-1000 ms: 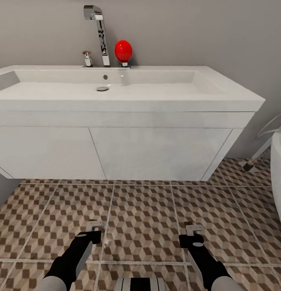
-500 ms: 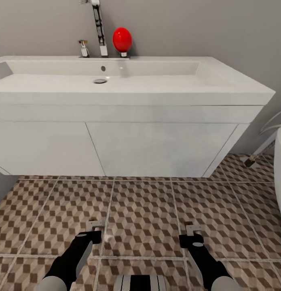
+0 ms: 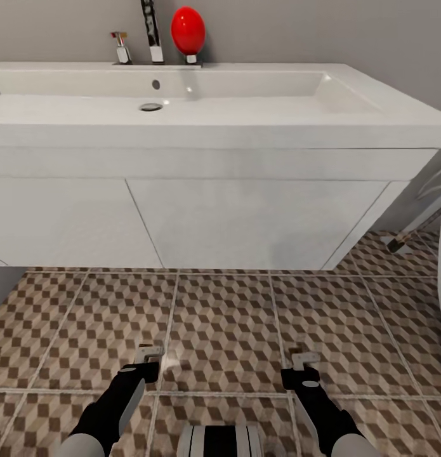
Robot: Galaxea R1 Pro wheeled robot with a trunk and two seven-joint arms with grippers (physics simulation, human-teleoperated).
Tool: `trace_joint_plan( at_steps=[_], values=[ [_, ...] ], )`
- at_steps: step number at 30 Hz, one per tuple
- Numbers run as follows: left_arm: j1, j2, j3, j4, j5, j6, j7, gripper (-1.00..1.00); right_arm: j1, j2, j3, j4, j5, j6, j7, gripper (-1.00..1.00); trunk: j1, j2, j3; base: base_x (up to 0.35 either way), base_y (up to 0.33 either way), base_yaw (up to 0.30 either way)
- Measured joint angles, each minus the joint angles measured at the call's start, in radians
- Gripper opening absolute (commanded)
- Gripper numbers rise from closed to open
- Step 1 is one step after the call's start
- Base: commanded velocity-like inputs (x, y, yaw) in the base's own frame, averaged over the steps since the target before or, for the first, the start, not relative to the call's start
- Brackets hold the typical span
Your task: Take the four mousetraps from the cabinet in the bathroom and place them on the bathroom floor. Make sure all four end up on the same floor surface, and ensure that at least two of them are either under or directly next to the same bathroom sink.
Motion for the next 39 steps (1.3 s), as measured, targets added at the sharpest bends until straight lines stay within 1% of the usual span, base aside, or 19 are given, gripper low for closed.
trace_joint_plan(
  at_steps=[11, 24, 28, 33, 39],
  values=[
    [0.000, 0.000, 0.001, -0.001, 0.000, -0.004, 0.000, -1.00, 0.000, 0.000, 0.001, 0.000, 0.002, -0.001, 0.000, -1.00, 0.005, -0.003, -0.043, 0.000, 0.000, 0.000],
    [0.000, 0.000, 0.005, -0.003, -0.001, -0.008, 0.008, -1.00, 0.000, 0.001, 0.002, 0.000, 0.003, -0.001, 0.000, -1.00, 0.005, -0.003, -0.043, 0.014, 0.000, 0.000],
    [0.000, 0.001, 0.004, -0.001, -0.001, -0.019, 0.009, -1.00, 0.000, 0.002, 0.003, 0.000, 0.003, -0.001, 0.000, -1.00, 0.004, -0.003, -0.043, 0.227, 0.000, 0.000],
    [0.000, 0.002, 0.005, 0.001, -0.001, -0.049, 0.009, -1.00, 0.000, 0.002, 0.004, 0.000, 0.003, 0.000, 0.000, -1.00, 0.004, -0.003, -0.043, 0.299, 0.000, 0.000],
    [0.000, 0.000, 0.006, 0.003, 0.000, -0.061, 0.007, -1.00, 0.000, 0.002, 0.004, 0.000, 0.003, 0.000, 0.000, -1.00, 0.004, -0.003, -0.043, 0.319, 0.000, 0.000]
  ],
)
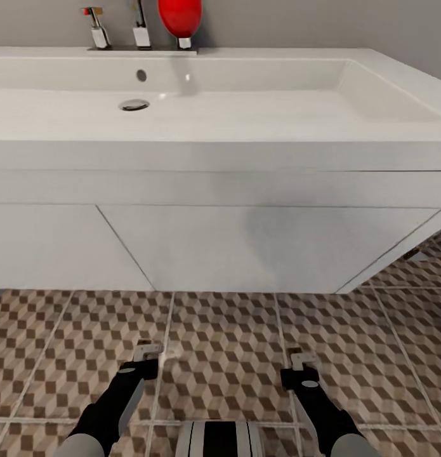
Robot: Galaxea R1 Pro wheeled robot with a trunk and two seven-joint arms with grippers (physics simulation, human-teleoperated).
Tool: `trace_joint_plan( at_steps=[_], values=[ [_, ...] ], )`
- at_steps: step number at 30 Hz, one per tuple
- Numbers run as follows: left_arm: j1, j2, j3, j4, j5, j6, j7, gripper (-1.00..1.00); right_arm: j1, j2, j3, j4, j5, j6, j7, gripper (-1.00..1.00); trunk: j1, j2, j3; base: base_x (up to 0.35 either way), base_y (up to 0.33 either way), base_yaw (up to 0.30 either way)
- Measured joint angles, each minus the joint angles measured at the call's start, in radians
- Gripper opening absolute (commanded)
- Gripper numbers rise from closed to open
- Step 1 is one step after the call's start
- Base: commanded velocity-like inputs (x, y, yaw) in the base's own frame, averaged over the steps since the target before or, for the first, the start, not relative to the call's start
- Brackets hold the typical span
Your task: Take the four mousetraps from the cabinet in the bathroom and place them on the bathroom floor. Make sure all four end up on the same floor surface, and ensure that at least two of them are either under or directly next to the same bathroom sink.
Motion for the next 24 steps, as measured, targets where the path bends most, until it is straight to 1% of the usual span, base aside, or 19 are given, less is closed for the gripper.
trace_joint_plan(
  at_steps=[10, 13, 24],
  values=[
    [0.000, 0.000, 0.000, 0.002, 0.000, -0.002, -0.003, -1.00, 0.000, 0.000, 0.000, 0.000, 0.000, 0.000, 0.000, -1.00, 0.000, 0.000, 0.000, 0.303, 0.000, 0.000],
    [0.000, 0.000, 0.000, 0.002, 0.000, -0.003, -0.003, -1.00, 0.000, 0.000, 0.000, 0.000, 0.000, 0.000, 0.000, -1.00, 0.000, 0.000, 0.000, 0.117, 0.000, 0.000],
    [0.000, 0.000, -0.003, 0.003, -0.003, -0.004, 0.001, -1.00, 0.000, 0.000, 0.000, 0.000, 0.000, 0.000, 0.000, -1.00, 0.000, 0.000, 0.000, 0.046, 0.000, 0.000]
  ],
)
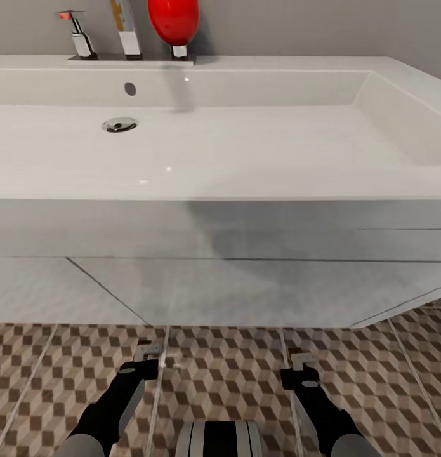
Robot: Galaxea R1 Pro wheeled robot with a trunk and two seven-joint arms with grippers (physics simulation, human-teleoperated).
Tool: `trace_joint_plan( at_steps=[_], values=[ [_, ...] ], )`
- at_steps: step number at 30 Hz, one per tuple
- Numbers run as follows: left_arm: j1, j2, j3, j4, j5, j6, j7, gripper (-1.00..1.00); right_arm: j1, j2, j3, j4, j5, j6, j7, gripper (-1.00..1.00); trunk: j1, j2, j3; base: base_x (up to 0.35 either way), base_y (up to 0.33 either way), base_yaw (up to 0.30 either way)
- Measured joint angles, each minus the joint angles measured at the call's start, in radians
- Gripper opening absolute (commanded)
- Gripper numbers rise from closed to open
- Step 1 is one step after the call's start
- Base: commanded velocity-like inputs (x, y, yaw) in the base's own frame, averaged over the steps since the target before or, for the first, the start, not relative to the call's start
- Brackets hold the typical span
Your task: Take the four mousetraps from the cabinet in the bathroom and place them on the bathroom floor. Make sure all four end up on the same floor surface, and ensure that at least two of them are either under or directly next to the same bathroom sink.
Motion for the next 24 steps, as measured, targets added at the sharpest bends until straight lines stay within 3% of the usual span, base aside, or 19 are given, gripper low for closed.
trace_joint_plan(
  at_steps=[24],
  values=[
    [0.000, 0.000, -0.003, -0.003, -0.002, -0.001, 0.006, -1.00, 0.000, 0.001, 0.000, 0.000, 0.000, 0.000, 0.001, -1.00, 0.000, 0.000, 0.000, 0.048, 0.000, 0.000]
  ],
)
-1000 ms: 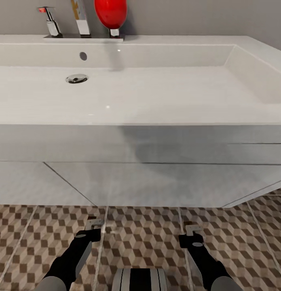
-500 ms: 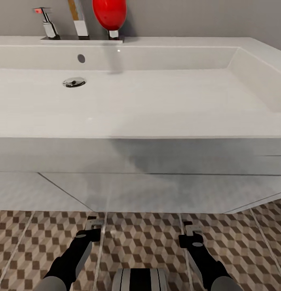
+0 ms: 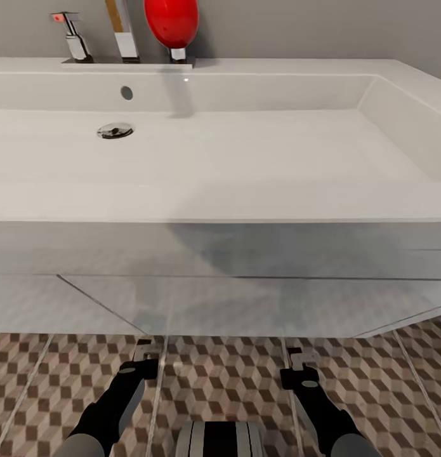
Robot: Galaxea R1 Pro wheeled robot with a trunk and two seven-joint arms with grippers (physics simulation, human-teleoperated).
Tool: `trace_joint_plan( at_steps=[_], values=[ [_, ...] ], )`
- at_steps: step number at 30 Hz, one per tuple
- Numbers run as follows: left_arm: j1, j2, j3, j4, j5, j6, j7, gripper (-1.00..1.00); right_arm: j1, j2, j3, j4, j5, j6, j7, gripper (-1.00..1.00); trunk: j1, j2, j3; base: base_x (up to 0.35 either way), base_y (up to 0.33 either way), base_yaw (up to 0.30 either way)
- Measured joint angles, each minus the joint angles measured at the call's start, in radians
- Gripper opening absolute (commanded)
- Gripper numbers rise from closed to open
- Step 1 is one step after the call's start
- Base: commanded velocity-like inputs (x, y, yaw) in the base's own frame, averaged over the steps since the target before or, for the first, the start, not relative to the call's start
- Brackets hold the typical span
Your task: Take the four mousetraps from the cabinet in the bathroom and place them on the bathroom floor. Make sure all four end up on the same floor surface, and ensure that at least two of them are either under or directly next to the same bathroom sink.
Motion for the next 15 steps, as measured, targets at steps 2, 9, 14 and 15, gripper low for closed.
trace_joint_plan(
  at_steps=[2, 9, 14, 15],
  values=[
    [0.000, 0.000, -0.001, 0.001, 0.000, 0.000, 0.000, -1.00, 0.000, 0.000, 0.000, 0.000, 0.000, 0.000, 0.000, -1.00, 0.000, 0.000, 0.000, 0.138, 0.000, 0.000],
    [0.000, 0.000, 0.002, -0.004, 0.000, 0.000, 0.000, -1.00, 0.000, 0.000, 0.000, -0.001, 0.000, 0.000, 0.000, -1.00, 0.000, 0.000, 0.000, 0.042, 0.000, 0.000],
    [0.000, 0.000, 0.003, -0.005, 0.000, 0.000, 0.000, -1.00, 0.000, 0.000, 0.000, -0.001, 0.000, 0.000, 0.000, -1.00, 0.000, 0.000, 0.000, 0.006, 0.000, 0.000],
    [0.000, 0.000, 0.003, -0.005, 0.000, 0.000, 0.000, -1.00, 0.000, 0.000, 0.000, -0.001, 0.000, 0.000, 0.000, -1.00, 0.000, 0.000, 0.000, 0.002, 0.000, 0.000]
  ],
)
